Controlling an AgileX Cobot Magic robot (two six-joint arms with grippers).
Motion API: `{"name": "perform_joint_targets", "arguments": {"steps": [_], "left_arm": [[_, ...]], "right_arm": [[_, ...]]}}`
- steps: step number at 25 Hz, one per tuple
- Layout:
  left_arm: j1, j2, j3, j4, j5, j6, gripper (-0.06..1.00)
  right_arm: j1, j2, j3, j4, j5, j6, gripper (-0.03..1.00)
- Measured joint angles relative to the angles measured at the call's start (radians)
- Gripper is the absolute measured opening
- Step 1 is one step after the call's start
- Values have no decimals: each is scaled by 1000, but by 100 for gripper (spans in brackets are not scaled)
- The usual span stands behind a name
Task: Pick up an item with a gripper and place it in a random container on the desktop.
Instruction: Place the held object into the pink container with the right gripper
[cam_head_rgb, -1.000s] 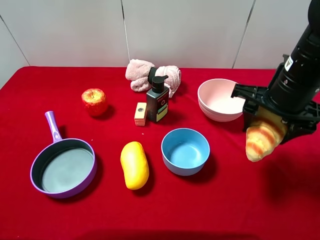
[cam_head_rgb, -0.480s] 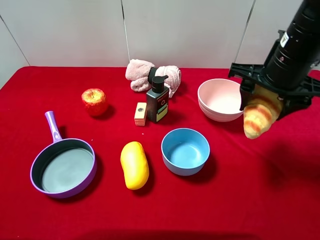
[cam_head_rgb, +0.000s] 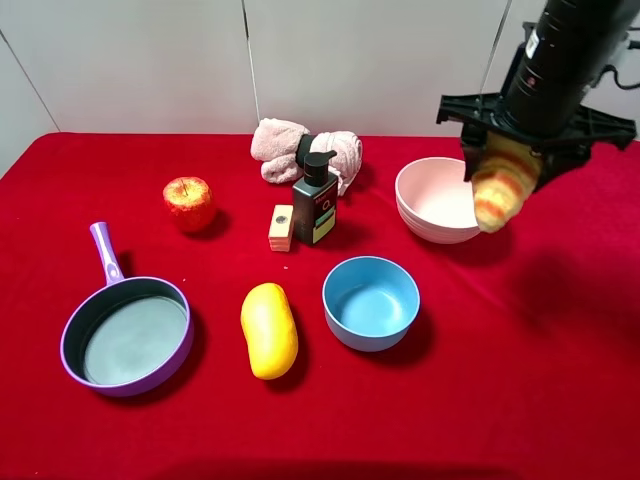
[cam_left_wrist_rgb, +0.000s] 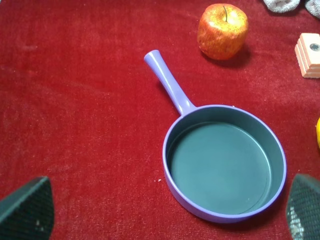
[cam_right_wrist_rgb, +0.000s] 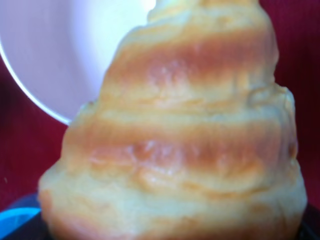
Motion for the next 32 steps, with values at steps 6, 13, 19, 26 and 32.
{"name": "perform_joint_targets", "arguments": {"steps": [6,13,19,26,32], "left_arm": [[0,0,0,0,0,0,91],[0,0,0,0,0,0,91],[0,0,0,0,0,0,91],[0,0,0,0,0,0,91],[0,0,0,0,0,0,91]], "right_arm": [[0,52,-34,-45,-101,-6,48],[-24,100,-35,-62,-213,-6,48],[-39,140,-35,-105,-308,-2,48],[-39,185,-34,-147,-377,34,48],[-39,217,-33,-164,-395,58,48]]}}
